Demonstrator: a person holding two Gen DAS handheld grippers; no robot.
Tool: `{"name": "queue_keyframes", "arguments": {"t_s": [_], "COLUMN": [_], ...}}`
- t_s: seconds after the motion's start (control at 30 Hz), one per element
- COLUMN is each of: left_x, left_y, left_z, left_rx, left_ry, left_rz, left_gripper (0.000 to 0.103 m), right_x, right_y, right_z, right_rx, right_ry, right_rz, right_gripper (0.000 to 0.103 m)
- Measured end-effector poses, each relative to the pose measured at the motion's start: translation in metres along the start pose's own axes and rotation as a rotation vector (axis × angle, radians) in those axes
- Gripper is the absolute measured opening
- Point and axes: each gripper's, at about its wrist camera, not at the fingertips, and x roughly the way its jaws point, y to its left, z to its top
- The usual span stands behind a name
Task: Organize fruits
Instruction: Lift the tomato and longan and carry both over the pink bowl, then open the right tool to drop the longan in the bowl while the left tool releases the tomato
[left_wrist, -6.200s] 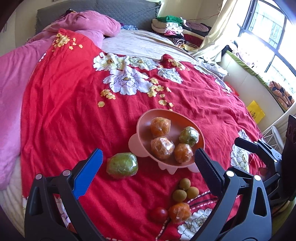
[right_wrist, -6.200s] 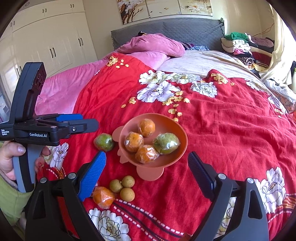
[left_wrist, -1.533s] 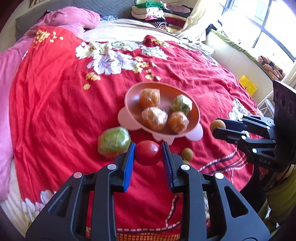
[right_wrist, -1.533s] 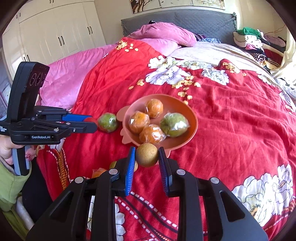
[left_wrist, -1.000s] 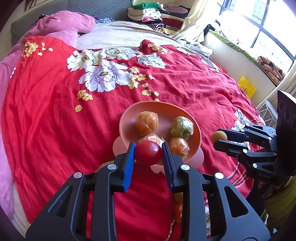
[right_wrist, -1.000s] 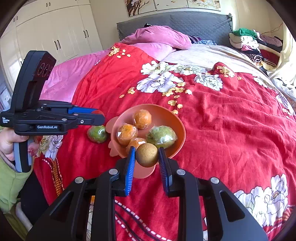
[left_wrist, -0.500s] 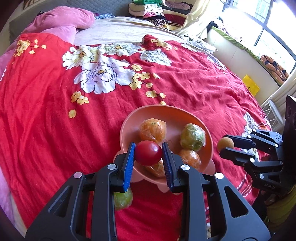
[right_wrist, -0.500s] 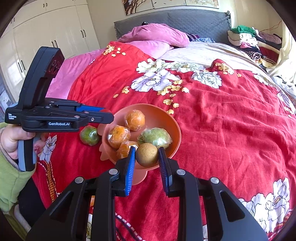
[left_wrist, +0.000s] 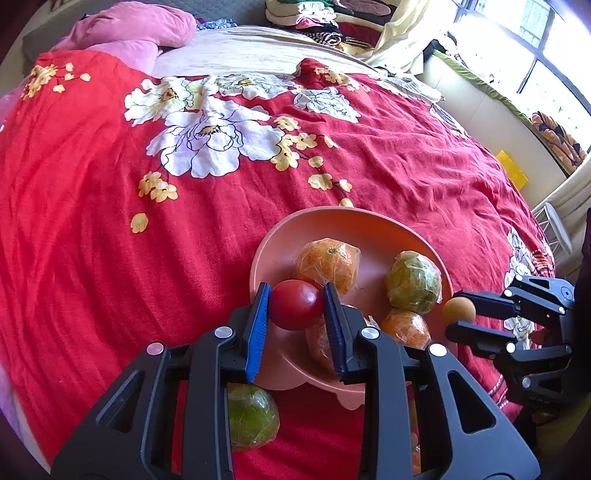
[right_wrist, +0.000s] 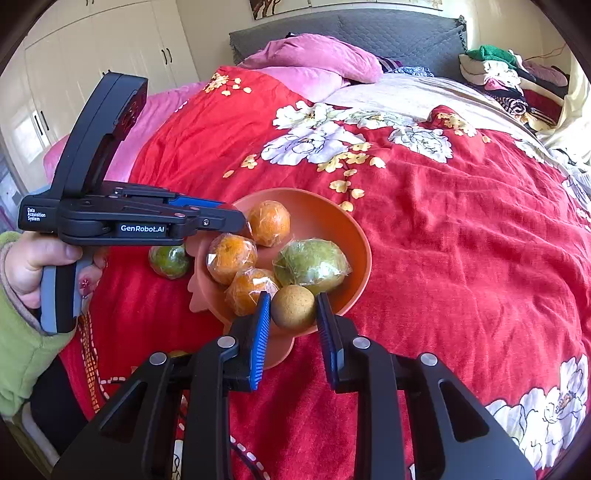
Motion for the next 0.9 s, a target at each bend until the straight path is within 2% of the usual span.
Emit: {"name": "queue_keyframes", "arguments": {"t_s": [0.43, 0.6, 0.67, 0.9], "left_x": [0.0018, 0.0021, 0.0025, 0.0021], "left_y": [-0.0008, -0.001, -0.0015, -0.0018], "left_z": [0.0, -0.0004, -0.0006, -0.0007], "left_rx": [0.003, 0.004, 0.004, 0.003], "left_ry": [0.002, 0.003, 0.001, 0.001], "left_rz": [0.001, 0.0, 0.002, 0.008], "left_gripper": [0.022, 0.022, 0.022, 0.022], "right_x": [0.0044, 0.0043, 0.0026, -0.0036], "right_y": [-0.0007, -0.0008, -0.0018, -0.0011], "right_z": [-0.0003, 0.0003, 0.0002, 0.0006], "right_rx": [0.0, 0.003, 0.009, 0.014], "right_ry": [0.005, 0.003, 0.0, -0.011], "right_rz": [0.0, 0.002, -0.002, -0.003], "right_gripper": [0.025, 0.031, 0.037, 0.042]}}
